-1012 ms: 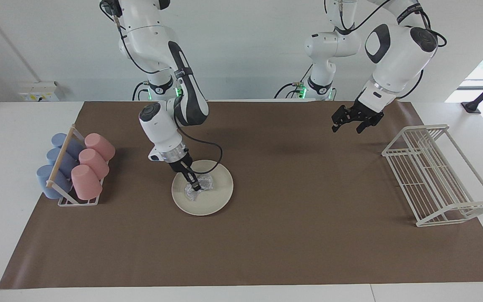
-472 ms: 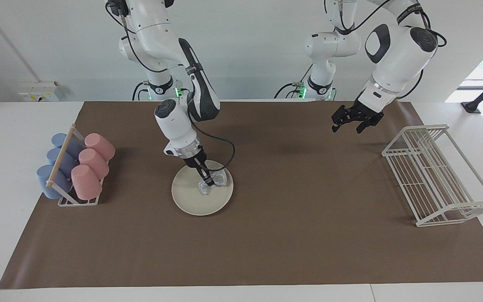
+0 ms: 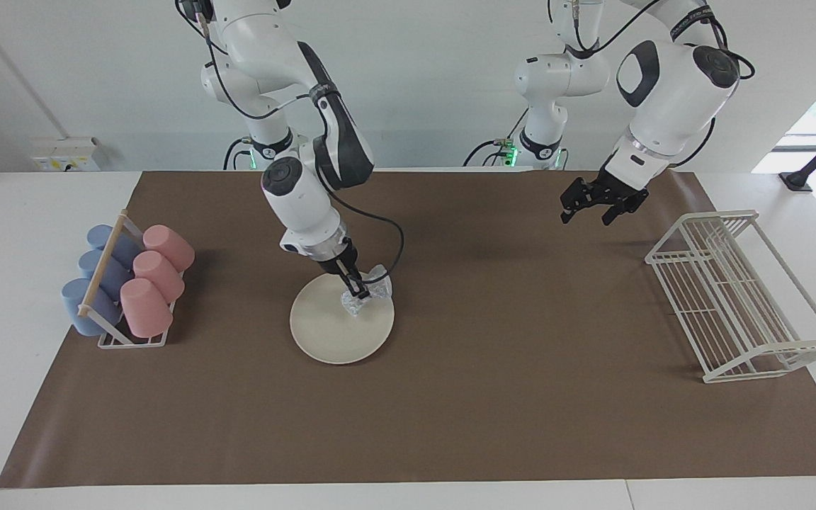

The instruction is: Wipe plate with sponge

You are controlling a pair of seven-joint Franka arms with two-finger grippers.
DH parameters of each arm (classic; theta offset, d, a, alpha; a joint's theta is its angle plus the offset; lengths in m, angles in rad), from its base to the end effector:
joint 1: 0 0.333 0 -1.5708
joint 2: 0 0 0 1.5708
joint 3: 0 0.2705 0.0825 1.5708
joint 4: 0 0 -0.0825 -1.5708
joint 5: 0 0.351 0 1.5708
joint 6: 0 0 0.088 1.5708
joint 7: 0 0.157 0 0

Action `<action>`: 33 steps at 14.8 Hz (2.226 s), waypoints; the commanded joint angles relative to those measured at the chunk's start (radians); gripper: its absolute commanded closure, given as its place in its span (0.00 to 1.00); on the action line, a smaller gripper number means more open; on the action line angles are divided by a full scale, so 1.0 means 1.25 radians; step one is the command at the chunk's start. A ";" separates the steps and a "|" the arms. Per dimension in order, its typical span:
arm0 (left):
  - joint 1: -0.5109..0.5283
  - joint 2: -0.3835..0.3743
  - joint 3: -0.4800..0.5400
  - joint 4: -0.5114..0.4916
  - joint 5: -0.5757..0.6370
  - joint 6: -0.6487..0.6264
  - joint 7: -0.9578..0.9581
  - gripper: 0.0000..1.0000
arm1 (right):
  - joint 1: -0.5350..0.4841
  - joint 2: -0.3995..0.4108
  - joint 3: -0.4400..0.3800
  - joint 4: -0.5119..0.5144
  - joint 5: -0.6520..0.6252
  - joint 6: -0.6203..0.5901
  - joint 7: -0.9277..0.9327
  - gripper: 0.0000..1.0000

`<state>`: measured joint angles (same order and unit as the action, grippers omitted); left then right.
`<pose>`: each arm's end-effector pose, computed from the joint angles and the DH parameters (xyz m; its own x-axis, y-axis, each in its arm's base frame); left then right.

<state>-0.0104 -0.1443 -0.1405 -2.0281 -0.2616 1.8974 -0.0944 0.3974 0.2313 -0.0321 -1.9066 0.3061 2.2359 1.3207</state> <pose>0.4832 -0.1062 0.4297 0.9995 0.0255 -0.0179 0.0289 -0.9738 0.2258 0.5410 0.2296 0.3134 0.4278 -0.8765 -0.2209 -0.9034 -0.4072 -0.1340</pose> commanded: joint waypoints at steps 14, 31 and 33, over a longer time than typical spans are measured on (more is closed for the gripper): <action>-0.064 -0.002 -0.007 -0.037 -0.719 -0.051 -0.067 0.00 | 0.141 -0.232 0.027 0.131 -0.182 -0.357 0.550 1.00; -0.177 0.038 -0.009 -0.093 -0.874 -0.033 0.236 0.01 | 0.206 -0.194 0.027 0.137 -0.217 -0.306 0.642 1.00; -0.189 0.039 -0.009 -0.094 -0.883 -0.028 0.238 0.15 | 0.205 -0.194 0.027 0.137 -0.217 -0.308 0.642 1.00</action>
<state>-0.2172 -0.0945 -0.1649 -2.1422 -1.3395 1.8562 0.1854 0.6576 -0.0157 -0.0009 -1.7481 0.0564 1.8487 2.1096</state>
